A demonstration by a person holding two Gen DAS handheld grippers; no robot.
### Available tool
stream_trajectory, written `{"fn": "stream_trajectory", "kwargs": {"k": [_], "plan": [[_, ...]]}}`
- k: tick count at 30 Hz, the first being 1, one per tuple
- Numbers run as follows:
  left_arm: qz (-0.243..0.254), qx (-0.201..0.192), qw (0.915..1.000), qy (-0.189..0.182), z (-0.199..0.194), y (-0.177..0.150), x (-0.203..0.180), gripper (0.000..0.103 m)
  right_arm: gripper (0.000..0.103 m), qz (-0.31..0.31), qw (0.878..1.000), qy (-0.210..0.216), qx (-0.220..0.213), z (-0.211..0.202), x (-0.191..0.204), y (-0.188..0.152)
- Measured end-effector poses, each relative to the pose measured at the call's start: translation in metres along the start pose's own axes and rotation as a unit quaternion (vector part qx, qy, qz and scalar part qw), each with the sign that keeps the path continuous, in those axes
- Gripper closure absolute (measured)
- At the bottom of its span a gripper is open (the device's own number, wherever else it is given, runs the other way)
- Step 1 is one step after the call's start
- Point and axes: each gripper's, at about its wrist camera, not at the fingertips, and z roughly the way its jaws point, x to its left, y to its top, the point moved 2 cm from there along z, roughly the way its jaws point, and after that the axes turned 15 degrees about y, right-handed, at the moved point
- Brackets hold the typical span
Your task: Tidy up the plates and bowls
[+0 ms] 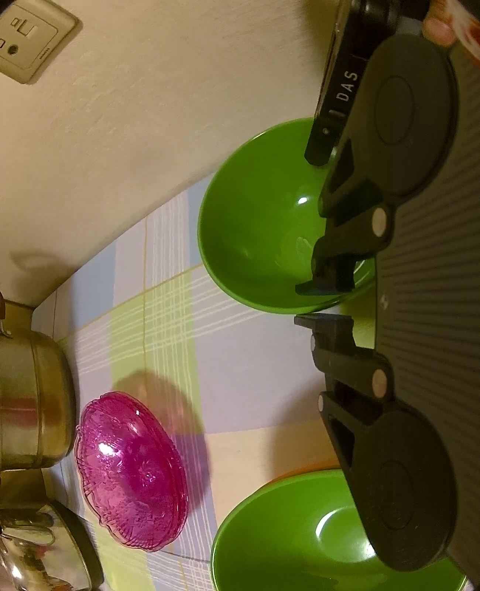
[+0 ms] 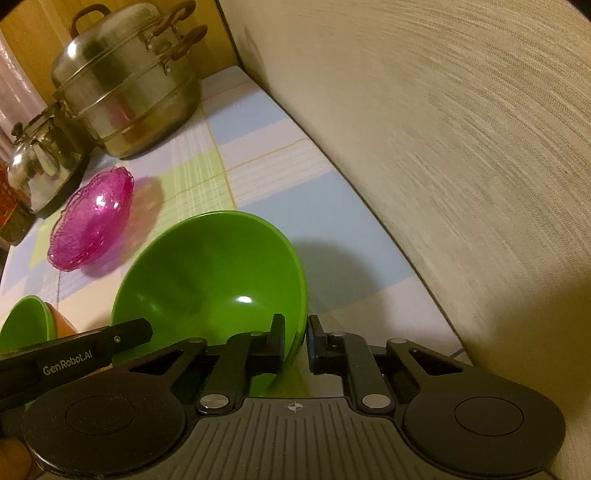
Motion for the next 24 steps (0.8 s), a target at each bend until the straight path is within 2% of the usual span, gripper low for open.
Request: {"fn": "stream_trajectory", "kwargs": {"k": [7, 16, 24], "plan": [[-0.004, -0.007, 0.9999, -0.009, -0.013, 0.002, 0.002, 0.095, 0.092, 0.001, 1.0, 0.001, -0.01, -0.011, 0.003, -0.001], [-0.025, -0.035, 0.9985, -0.034, -0.064, -0.004, 0.016, 0.095, 0.092, 0.001, 0.999, 0.005, -0.049, -0.057, 0.025, -0.013], [-0.038, -0.06, 0.9967, -0.04, -0.114, -0.027, 0.042, 0.095, 0.092, 0.001, 0.997, 0.025, -0.075, -0.1, 0.059, -0.042]]}}
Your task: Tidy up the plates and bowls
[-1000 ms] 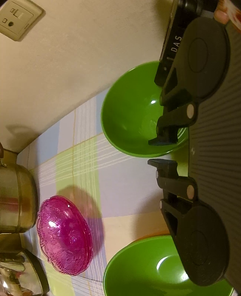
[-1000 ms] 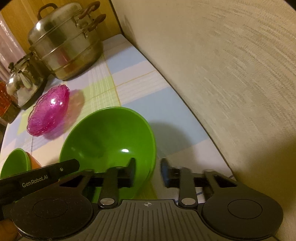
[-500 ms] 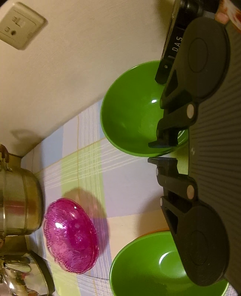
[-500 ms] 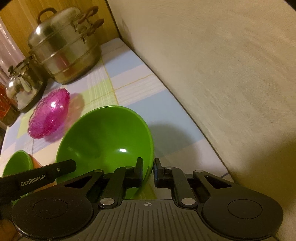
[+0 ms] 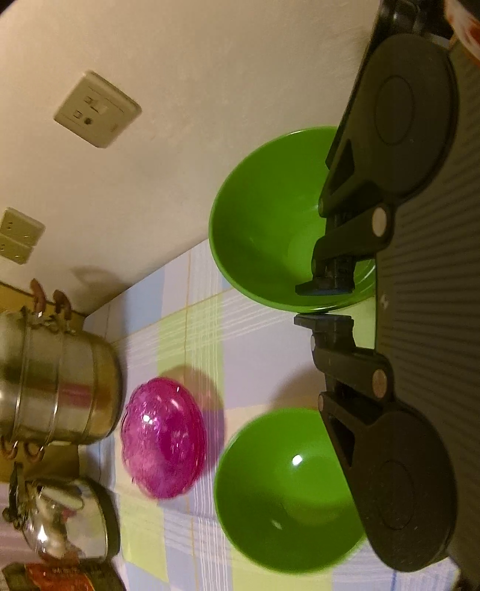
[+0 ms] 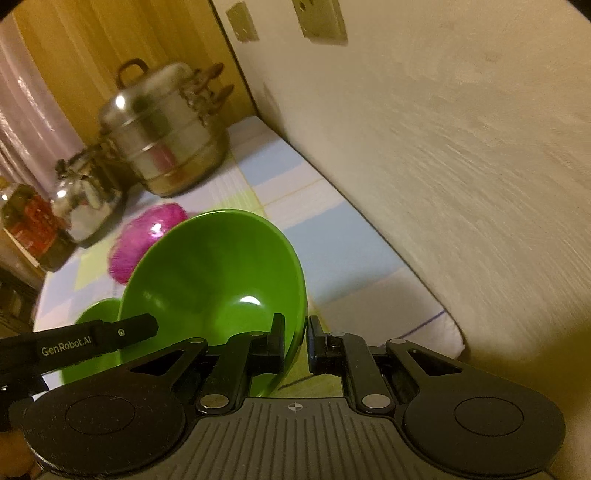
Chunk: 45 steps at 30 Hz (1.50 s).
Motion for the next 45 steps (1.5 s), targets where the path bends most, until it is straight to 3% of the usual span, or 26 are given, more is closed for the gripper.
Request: {"fn": "stream_trajectory", "kwargs": {"k": [14, 26, 34, 45], "plan": [[-0.016, -0.033, 0.9988, 0.031, -0.079, -0.05, 0.064, 0.095, 0.092, -0.041, 0.998, 0.041, 0.016, -0.036, 0.066, -0.053], [-0.053, -0.021, 0.9963, 0.064, -0.113, -0.095, 0.119, 0.095, 0.092, -0.077, 0.993, 0.073, 0.056, -0.035, 0.107, -0.102], [-0.072, -0.019, 0.9938, 0.082, -0.121, -0.105, 0.142, 0.095, 0.092, -0.095, 0.988, 0.091, 0.08, -0.022, 0.125, -0.119], [-0.079, -0.022, 0.9935, 0.079, -0.12, -0.099, 0.143, 0.095, 0.092, -0.101, 0.988, 0.091, 0.077, -0.02, 0.13, -0.113]]}}
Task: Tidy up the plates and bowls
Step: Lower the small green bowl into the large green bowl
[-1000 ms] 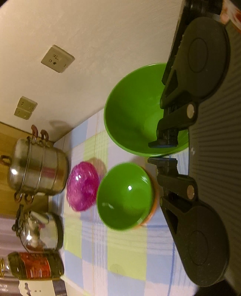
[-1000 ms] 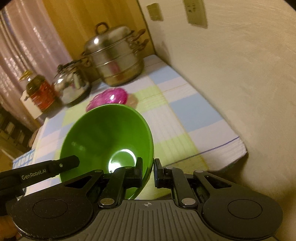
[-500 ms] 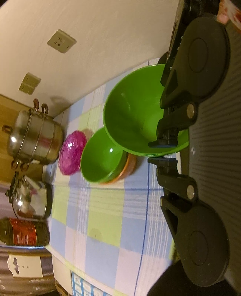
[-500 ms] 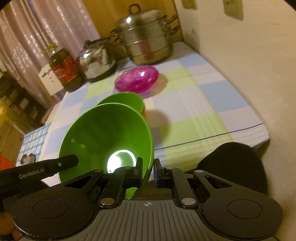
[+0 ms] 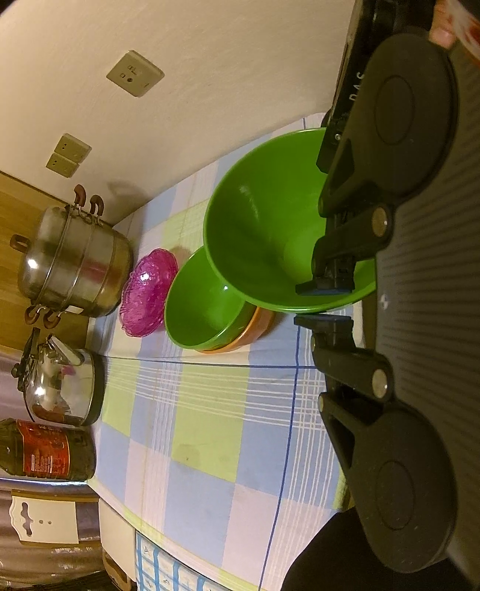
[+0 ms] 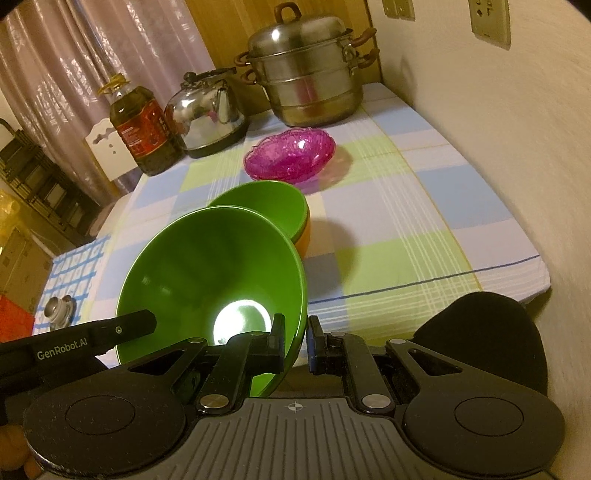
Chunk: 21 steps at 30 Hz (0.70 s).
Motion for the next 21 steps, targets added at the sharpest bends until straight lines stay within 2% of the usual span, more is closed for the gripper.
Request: {"fn": "stream_trajectory", "kwargs": {"k": [10, 21], "plan": [[-0.011, -0.017, 0.9998, -0.003, 0.009, 0.035, 0.002, 0.095, 0.092, -0.007, 1.0, 0.007, -0.01, 0.012, 0.005, 0.032], [-0.019, -0.023, 0.9995, -0.005, 0.05, 0.094, -0.001, 0.095, 0.092, 0.002, 1.0, 0.011, -0.005, 0.057, -0.007, 0.083]]}}
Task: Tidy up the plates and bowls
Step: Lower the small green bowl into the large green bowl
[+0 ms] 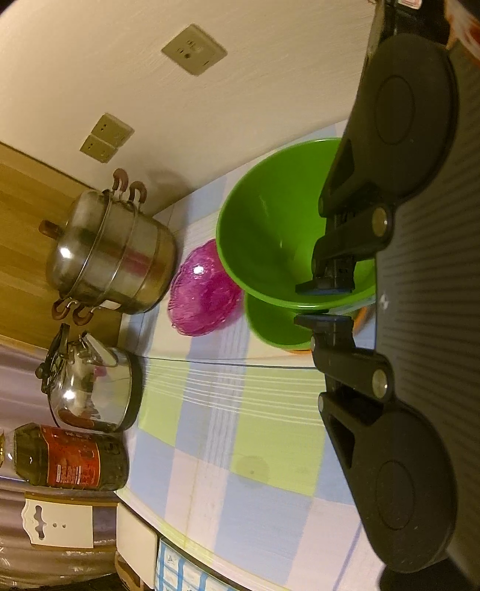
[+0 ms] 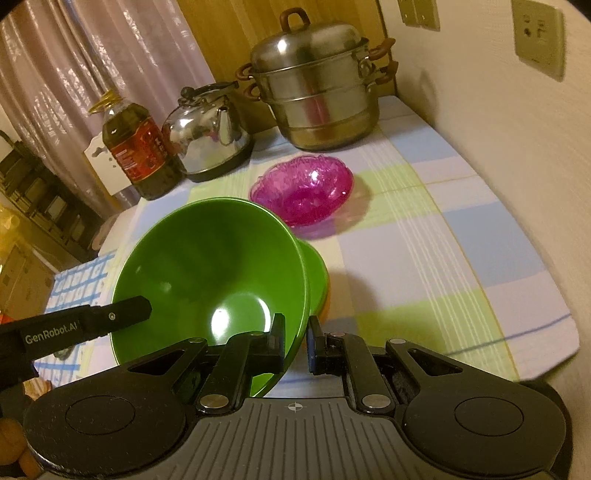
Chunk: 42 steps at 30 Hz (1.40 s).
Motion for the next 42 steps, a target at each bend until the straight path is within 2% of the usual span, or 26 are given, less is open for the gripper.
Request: {"fn": "stream_trajectory", "kwargs": {"k": [7, 14, 25, 42], "plan": [[0.005, 0.025, 0.9997, 0.001, 0.044, 0.022, -0.004, 0.095, 0.092, 0.011, 1.0, -0.008, 0.018, 0.036, -0.016, 0.023], [0.012, 0.055, 0.9984, 0.006, 0.077, 0.022, -0.002, 0.095, 0.092, 0.022, 0.999, -0.016, 0.042, 0.065, -0.033, 0.029], [0.012, 0.078, 0.9969, 0.008, 0.096, 0.016, 0.001, 0.095, 0.092, 0.022, 0.998, -0.026, 0.06, 0.083, -0.04, 0.026], [0.011, 0.086, 0.9962, 0.0, 0.106, 0.014, 0.001, 0.095, 0.092, 0.01, 0.997, -0.048, 0.064, 0.09, -0.039, 0.027]]}}
